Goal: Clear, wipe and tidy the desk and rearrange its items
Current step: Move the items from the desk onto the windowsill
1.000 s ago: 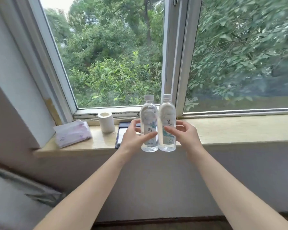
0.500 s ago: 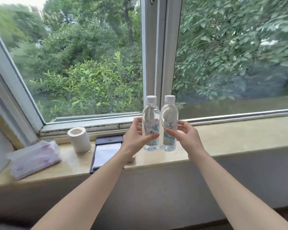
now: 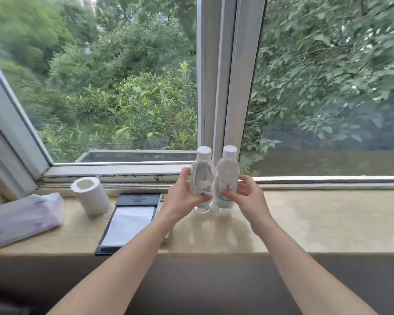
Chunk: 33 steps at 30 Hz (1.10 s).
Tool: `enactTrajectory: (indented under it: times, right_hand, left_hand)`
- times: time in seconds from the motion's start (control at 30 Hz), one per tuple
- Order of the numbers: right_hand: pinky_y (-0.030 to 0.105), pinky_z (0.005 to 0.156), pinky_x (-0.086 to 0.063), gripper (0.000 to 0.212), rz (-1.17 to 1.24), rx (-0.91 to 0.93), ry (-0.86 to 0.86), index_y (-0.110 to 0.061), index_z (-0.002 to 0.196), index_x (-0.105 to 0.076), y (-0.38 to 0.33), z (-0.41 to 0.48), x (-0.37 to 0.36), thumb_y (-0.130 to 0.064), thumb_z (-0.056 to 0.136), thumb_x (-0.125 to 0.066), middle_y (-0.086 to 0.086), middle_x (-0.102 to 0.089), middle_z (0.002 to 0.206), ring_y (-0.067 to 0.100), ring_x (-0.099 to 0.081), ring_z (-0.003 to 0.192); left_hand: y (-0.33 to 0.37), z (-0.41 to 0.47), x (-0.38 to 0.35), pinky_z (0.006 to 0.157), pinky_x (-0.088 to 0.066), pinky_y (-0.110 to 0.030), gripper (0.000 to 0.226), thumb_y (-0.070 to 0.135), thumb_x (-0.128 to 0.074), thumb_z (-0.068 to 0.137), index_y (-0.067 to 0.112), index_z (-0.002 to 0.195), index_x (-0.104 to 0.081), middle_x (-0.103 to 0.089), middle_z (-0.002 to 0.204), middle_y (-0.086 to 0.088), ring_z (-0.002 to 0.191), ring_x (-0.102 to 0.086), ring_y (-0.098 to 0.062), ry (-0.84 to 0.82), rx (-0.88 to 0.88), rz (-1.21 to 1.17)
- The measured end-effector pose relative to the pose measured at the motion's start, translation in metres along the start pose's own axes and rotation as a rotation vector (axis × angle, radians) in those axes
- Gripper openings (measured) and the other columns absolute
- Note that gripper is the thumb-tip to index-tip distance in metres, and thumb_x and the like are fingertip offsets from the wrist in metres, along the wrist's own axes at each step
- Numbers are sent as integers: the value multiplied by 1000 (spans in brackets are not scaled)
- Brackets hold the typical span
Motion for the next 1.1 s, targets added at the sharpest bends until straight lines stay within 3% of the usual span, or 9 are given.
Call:
enactTrajectory:
  times: [0.1,0.2,0.43,0.6,0.73,0.87,1.0,1.1]
  right_hand:
    - [36,87,-52,55,-22,2,13,-29,117,-59,11,8,2,-15,71,-86,-3,-71,109,15,-66,102]
    - [32,86,-51,57,-20,20,29,-26,122,-58,15,11,3,-16,72,-85,-7,-68,112,12,-64,103]
    - [25,83,-49,57,-91,78,12,-24,124,-58,13,20,5,-20,74,-84,-14,-65,109,8,-61,104]
    - [19,79,-47,57,-102,96,-6,-23,128,-56,14,19,5,-21,77,-82,-14,-64,109,8,-60,105]
    - [20,80,-46,59,-131,98,-21,-21,130,-54,13,19,5,-21,77,-82,-10,-63,111,9,-59,107]
    - [16,77,-46,63,-140,86,-35,-20,132,-53,11,18,7,-18,77,-82,-4,-63,116,11,-60,106]
    - [31,93,-49,68,-189,92,-36,-19,135,-51,10,15,9,-20,75,-83,-7,-62,119,12,-59,112]
    - [28,88,-48,68,-252,155,58,-18,137,-48,3,7,10,-25,78,-82,-6,-59,116,11,-58,104]
  left_hand:
    - [-8,8,-9,82,-54,-32,67,31,-90,67,31,115,-45,-69,96,11,91,-67,-5,7,8,6]
    - [-14,13,-16,85,-56,-42,70,32,-91,64,32,117,-45,-71,98,9,93,-69,-8,27,19,-2]
    - [-15,21,-19,83,-53,-32,65,29,-89,70,30,117,-45,-68,100,12,92,-67,-4,40,8,9]
    - [-15,17,-23,83,-52,-39,65,29,-85,74,27,122,-42,-67,104,8,99,-66,-15,59,-16,34]
    - [-13,14,-25,76,-47,-35,63,27,-83,78,22,123,-39,-63,97,12,94,-63,-19,54,-19,54]
    - [-12,15,-23,84,-49,-37,65,26,-83,77,22,124,-37,-63,108,5,104,-63,-20,24,5,55]
    - [-12,12,-19,96,-48,-43,75,27,-84,76,24,131,-33,-65,117,4,112,-62,-19,-5,10,79]
    - [-11,6,-14,99,-47,-37,82,30,-85,76,22,137,-32,-59,128,0,116,-58,-15,12,18,80]
Point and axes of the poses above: each hand's wrist, its own z-axis towards the middle knuckle, its own x-axis out of the back of the hand, y = z × x, the point moved 2 cm from there along z, towards the middle knuckle
